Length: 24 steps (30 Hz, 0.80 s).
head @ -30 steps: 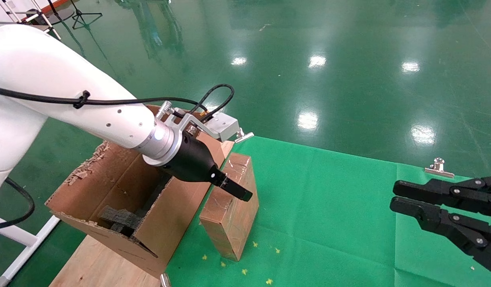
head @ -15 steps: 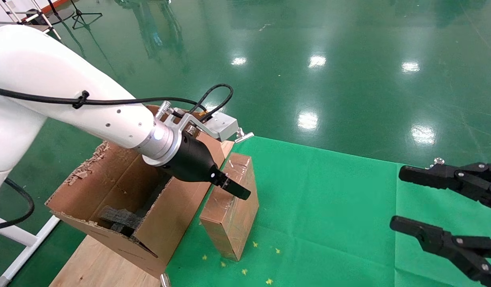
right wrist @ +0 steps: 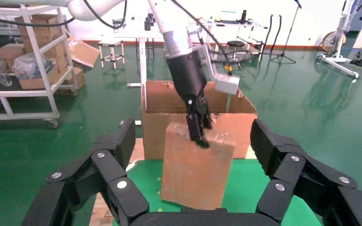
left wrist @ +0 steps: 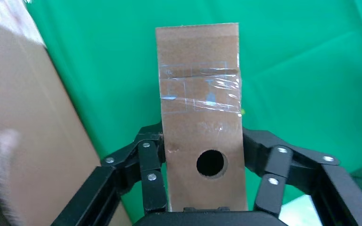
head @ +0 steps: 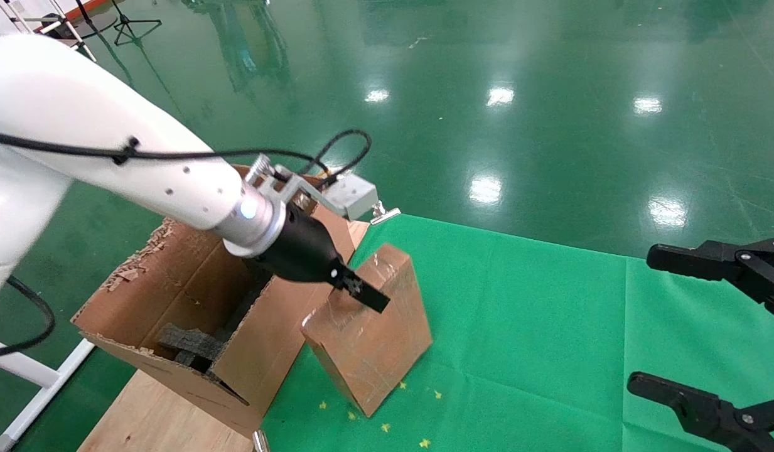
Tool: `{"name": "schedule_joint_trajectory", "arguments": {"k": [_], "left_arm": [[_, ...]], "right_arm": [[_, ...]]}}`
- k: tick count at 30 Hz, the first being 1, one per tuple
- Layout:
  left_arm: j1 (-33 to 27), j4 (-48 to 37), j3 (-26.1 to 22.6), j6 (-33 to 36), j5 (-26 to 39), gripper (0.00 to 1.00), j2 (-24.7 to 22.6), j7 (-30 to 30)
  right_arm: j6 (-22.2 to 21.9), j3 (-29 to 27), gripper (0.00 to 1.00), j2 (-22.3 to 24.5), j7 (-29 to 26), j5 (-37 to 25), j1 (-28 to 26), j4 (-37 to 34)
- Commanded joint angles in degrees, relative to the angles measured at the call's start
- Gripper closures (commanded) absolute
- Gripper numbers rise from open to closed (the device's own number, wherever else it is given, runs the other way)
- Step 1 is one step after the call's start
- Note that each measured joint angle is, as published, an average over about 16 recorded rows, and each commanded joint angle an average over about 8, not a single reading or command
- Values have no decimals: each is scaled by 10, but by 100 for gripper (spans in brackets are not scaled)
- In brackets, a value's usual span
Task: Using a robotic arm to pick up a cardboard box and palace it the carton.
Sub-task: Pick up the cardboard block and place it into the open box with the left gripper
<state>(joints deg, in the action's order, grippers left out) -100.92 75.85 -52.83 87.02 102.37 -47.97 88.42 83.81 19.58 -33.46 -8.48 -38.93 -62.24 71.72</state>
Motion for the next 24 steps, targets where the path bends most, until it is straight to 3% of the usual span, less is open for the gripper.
{"name": "schedule_joint_trajectory", "arguments": {"k": [1,11,17,24], "left_arm": [[-5,0,0,-2,-1,100,3,-15],[-108,-118,77,-25,-70,100,60,-185],[-179,-227,95,-37,-41,100,95,-322],[-211,-364,67,-46,33,100,116,-472]], "right_arm": [[0,0,0,0,0,0,0,0],[0,0,0,0,0,0,0,0],[0,0,0,0,0,0,0,0],[0,0,0,0,0,0,0,0]]}}
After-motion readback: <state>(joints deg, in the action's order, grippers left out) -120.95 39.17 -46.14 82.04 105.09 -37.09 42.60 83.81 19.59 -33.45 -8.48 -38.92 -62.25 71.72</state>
